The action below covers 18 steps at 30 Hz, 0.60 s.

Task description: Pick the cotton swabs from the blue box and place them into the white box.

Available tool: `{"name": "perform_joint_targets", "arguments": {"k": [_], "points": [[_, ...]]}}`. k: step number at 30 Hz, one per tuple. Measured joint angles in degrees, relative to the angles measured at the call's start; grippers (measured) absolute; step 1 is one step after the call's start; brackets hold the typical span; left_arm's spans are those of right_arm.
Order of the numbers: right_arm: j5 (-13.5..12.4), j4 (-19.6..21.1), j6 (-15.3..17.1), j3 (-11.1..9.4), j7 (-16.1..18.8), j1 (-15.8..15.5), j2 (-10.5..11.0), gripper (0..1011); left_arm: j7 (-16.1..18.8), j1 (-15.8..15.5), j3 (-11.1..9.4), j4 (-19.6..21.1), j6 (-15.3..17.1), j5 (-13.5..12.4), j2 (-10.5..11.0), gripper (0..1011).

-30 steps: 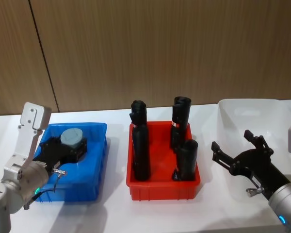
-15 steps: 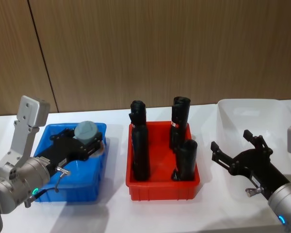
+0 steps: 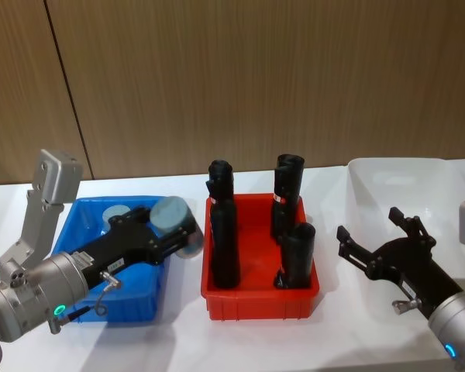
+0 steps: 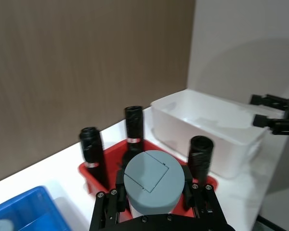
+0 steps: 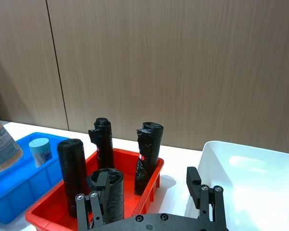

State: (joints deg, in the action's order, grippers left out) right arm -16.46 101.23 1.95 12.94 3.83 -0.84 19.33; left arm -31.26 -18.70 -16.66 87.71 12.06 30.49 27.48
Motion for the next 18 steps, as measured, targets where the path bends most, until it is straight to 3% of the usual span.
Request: {"name": "perform_joint_targets", "arguments": {"k": [18], "points": [[0.0,0.0,0.0,0.0,0.0,0.0,0.0,1002,-16.0,-2.8,-1.5,-3.1,1.0,2.0,-0.8,668]]}}
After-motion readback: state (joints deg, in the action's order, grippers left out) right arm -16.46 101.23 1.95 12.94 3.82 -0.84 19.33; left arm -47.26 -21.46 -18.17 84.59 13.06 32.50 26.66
